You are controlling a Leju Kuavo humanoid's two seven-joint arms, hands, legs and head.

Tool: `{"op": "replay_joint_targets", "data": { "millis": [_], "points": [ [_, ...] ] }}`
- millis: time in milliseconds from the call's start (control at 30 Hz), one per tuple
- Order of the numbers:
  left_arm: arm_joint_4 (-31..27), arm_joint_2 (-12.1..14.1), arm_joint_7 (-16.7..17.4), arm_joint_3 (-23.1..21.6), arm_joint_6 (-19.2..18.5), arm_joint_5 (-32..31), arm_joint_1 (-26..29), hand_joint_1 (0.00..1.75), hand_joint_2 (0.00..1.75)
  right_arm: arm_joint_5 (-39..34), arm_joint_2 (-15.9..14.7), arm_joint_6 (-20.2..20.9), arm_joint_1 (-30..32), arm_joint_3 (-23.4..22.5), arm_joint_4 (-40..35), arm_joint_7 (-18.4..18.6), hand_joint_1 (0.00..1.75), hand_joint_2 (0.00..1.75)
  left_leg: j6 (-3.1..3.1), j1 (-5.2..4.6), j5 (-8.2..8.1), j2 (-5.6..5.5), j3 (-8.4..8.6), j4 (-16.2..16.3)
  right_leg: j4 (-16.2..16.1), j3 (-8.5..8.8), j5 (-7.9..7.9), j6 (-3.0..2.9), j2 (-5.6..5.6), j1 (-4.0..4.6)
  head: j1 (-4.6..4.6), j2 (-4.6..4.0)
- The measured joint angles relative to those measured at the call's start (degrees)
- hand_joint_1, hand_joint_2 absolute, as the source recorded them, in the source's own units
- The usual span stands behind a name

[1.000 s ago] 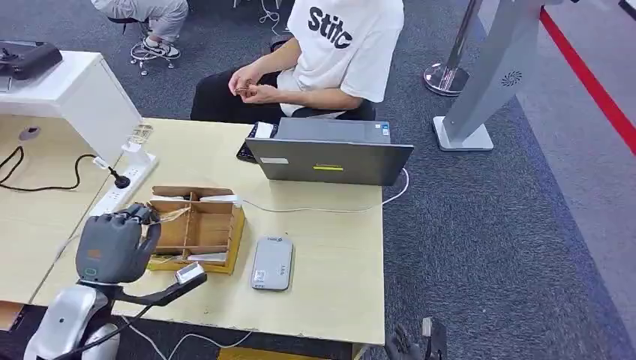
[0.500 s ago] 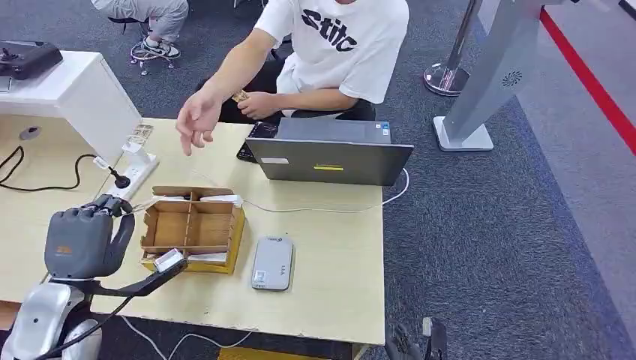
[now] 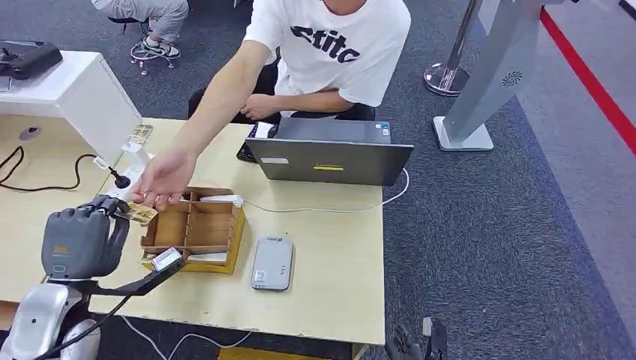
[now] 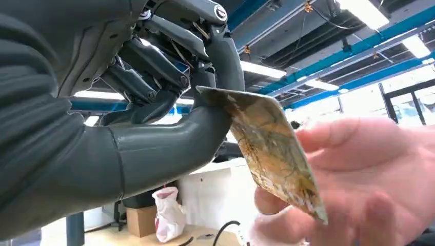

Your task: Pass the card to the sensor for recognition and then transmit it.

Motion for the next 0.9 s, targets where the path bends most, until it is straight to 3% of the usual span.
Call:
{"op": "replay_joint_targets", "data": {
  "millis": [167,200,233,400,533,633,733,800,900],
  "points": [
    [-0.32,-0.30,0.02,0.79,0.39,0.28,0.14,1.75,1.75,0.00,0.00,-0.20,0.00,0.00,0.00,0.00,0.00,1.75,0.00,0.00,0.00,0.01,0.00,0.00,0.00,0.00,0.00,0.00,0.01,0.00,-0.02,0.00],
    [-0.55,-0.42,0.02,0.92,0.63,0.46,0.45,0.40,1.75,0.00,0.00,-0.20,0.04,0.00,0.00,-0.04,0.00,1.75,0.00,0.00,0.00,0.02,0.00,0.00,0.00,0.00,0.00,0.00,0.04,0.00,0.00,0.00],
    [-1.05,-0.59,0.02,1.01,0.88,0.72,0.88,0.00,1.75,-0.02,0.00,-0.17,0.12,0.00,0.00,-0.20,0.00,1.75,0.00,0.00,0.00,0.05,0.00,0.00,0.00,0.00,0.00,0.00,0.06,0.00,-0.02,0.00],
    [-3.24,-1.84,-0.79,1.31,3.46,3.00,2.83,0.00,1.75,-1.42,-0.02,0.81,0.64,0.00,0.02,-0.31,0.00,1.75,0.01,-0.01,-0.02,0.01,-0.03,0.00,-0.01,-0.02,-0.02,0.00,0.03,0.00,0.00,0.00],
    [-4.94,-3.43,-5.10,2.12,8.10,9.74,3.49,0.00,1.75,-3.91,-0.07,2.03,0.80,-0.85,0.02,1.03,0.00,1.75,0.01,0.00,-0.02,0.02,-0.03,0.00,-0.01,-0.02,-0.02,0.00,0.02,0.00,0.00,0.00],
    [-9.68,-7.05,-18.33,4.26,17.36,27.43,5.58,0.00,1.75,-5.38,-0.61,-0.19,1.44,-2.01,0.02,1.16,0.00,1.75,0.02,-0.01,-0.03,0.03,-0.04,0.00,-0.01,0.01,-0.01,0.01,0.05,-0.01,0.00,0.00],
    [-15.92,-11.83,-29.43,9.12,18.29,48.75,9.62,0.00,1.75,-5.73,-2.36,-4.81,3.13,-3.43,0.02,1.20,0.00,1.75,0.10,-0.06,-0.12,0.01,-0.03,0.01,-0.11,0.02,-0.06,0.05,0.01,-0.04,-0.04,0.00],
    [-18.06,-15.24,-32.13,13.94,17.31,62.06,10.81,0.00,1.75,-6.23,-3.94,-8.07,4.83,-4.90,0.07,2.30,0.00,1.75,0.17,-0.06,-0.16,-0.21,-0.05,0.01,-0.17,0.11,-0.17,0.18,-0.18,-0.05,0.02,0.00],
    [-17.53,-18.82,-32.61,22.28,15.87,80.17,11.32,0.00,1.75,-6.47,-6.08,-14.13,6.97,-7.65,0.24,6.63,0.00,1.75,0.19,-0.06,-0.22,-0.18,-0.03,0.00,-0.17,0.14,-0.21,0.21,-0.17,-0.05,0.02,0.00]
  ]
}}
